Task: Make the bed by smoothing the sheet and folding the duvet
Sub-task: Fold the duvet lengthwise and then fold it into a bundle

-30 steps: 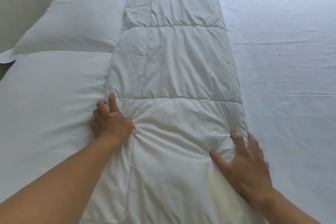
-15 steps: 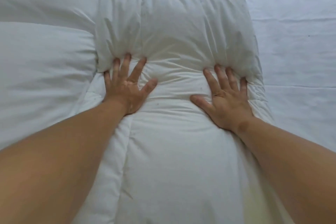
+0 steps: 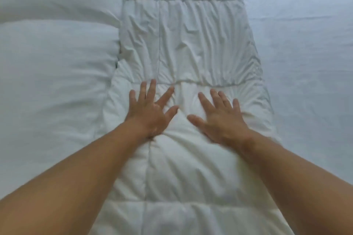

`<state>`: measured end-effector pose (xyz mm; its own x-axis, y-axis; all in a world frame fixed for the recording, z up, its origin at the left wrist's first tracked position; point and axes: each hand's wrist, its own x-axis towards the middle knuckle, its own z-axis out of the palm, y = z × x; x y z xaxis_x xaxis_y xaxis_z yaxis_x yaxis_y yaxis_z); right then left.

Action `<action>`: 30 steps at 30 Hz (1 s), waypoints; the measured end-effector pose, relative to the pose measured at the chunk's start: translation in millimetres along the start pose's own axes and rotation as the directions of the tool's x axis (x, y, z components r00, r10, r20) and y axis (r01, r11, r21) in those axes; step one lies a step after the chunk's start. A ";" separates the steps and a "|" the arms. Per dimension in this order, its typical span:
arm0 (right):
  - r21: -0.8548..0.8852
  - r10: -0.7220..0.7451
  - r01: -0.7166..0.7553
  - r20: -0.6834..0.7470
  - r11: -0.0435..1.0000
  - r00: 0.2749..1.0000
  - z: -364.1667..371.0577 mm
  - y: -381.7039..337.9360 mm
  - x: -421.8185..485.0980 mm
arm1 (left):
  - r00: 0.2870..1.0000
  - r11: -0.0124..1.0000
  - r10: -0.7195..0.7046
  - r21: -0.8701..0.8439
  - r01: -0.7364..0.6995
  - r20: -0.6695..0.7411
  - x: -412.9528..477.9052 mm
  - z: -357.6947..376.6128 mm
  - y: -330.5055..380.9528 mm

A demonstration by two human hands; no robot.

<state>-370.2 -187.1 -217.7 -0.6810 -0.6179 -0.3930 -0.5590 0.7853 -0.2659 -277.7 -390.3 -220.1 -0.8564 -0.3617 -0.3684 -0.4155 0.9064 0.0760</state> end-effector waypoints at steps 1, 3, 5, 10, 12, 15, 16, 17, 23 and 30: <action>-0.033 -0.041 0.040 -0.022 0.999 0.999 18.2 0.1 -31.2 | 0.998 0.999 0.051 0.021 -0.051 -0.041 -35.2 19.1 -5.2; -0.119 -0.084 0.078 -0.044 0.990 0.996 50.3 8.3 -70.5 | 0.986 0.995 0.098 0.033 -0.094 -0.133 -98.4 57.1 -16.2; -0.127 -0.077 0.070 -0.053 0.989 0.996 62.9 15.6 -80.3 | 0.987 0.998 0.068 0.000 -0.069 -0.148 -135.0 83.4 -28.7; -0.002 -0.085 0.085 0.038 0.996 0.996 52.5 2.4 -132.3 | 1.000 0.995 0.008 -0.101 -0.008 0.000 -181.5 72.6 -36.3; 0.044 -0.142 0.139 0.081 0.989 0.986 73.2 1.5 -198.1 | 0.995 0.991 0.093 -0.103 -0.091 0.020 -228.5 78.1 -30.0; -0.086 -0.152 0.161 0.102 0.983 0.983 125.3 15.2 -280.9 | 0.969 0.968 0.246 -0.044 -0.247 -0.017 -305.2 119.1 -25.5; -0.102 -0.131 0.142 0.103 0.985 0.986 134.4 19.3 -292.4 | 0.972 0.971 0.235 -0.043 -0.234 0.000 -321.1 130.8 -27.2; -0.106 -0.114 0.124 0.096 0.987 0.989 137.2 21.4 -297.1 | 0.978 0.978 0.207 -0.042 -0.207 0.003 -331.3 138.7 -29.5; -0.103 -0.172 0.188 0.145 0.977 0.974 147.5 26.4 -371.4 | 0.987 0.975 0.148 -0.160 -0.156 -0.064 -410.4 152.8 -36.1; -0.080 -0.138 0.137 -0.006 0.987 0.990 199.3 40.2 -432.1 | 0.999 0.916 -0.038 -0.401 0.020 -0.035 -515.6 215.6 -31.0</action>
<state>-4.2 119.1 -234.0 -0.5999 -0.7208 -0.3472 -0.6835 0.6873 -0.2459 242.9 -184.9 -232.3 -0.8504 -0.4031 -0.3381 -0.5208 0.7356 0.4332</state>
